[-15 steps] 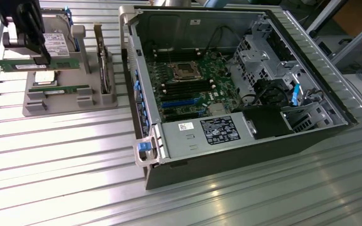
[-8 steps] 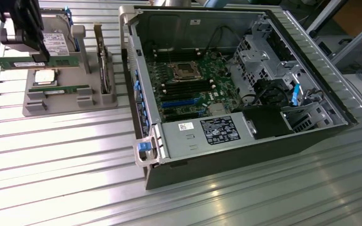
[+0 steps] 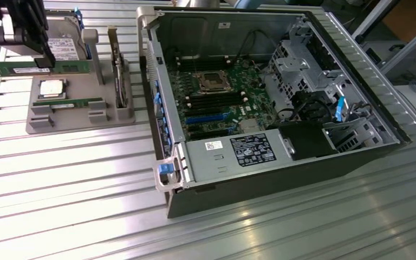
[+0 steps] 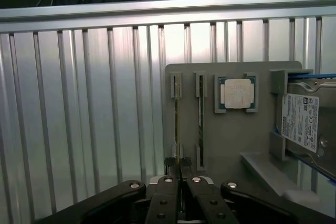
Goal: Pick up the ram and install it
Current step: 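Pick up the ram and move it above insertion slot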
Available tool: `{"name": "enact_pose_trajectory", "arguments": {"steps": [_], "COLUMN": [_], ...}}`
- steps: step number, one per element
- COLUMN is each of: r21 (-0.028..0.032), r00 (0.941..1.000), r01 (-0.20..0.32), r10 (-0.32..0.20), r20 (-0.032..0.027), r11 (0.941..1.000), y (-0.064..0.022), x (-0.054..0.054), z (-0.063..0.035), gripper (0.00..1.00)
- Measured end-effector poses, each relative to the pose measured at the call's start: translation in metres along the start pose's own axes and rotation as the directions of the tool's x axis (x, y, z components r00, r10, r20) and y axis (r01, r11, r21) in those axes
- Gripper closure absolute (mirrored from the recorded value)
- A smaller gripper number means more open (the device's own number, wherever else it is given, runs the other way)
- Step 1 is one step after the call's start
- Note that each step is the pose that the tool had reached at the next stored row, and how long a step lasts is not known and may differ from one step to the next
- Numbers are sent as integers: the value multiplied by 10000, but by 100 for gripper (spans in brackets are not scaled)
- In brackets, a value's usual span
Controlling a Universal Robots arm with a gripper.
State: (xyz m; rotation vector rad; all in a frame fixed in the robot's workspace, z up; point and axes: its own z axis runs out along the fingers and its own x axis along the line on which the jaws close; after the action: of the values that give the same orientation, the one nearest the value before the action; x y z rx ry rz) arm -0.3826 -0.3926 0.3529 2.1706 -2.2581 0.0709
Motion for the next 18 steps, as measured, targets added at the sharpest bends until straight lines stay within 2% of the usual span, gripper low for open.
{"name": "enact_pose_trajectory", "arguments": {"steps": [18], "r21": [1], "r00": [10000], "r01": [3], "r10": [-3], "r20": [0], "r11": [10000], "y": [-3], "x": [5], "z": [-132], "gripper": [88]}}
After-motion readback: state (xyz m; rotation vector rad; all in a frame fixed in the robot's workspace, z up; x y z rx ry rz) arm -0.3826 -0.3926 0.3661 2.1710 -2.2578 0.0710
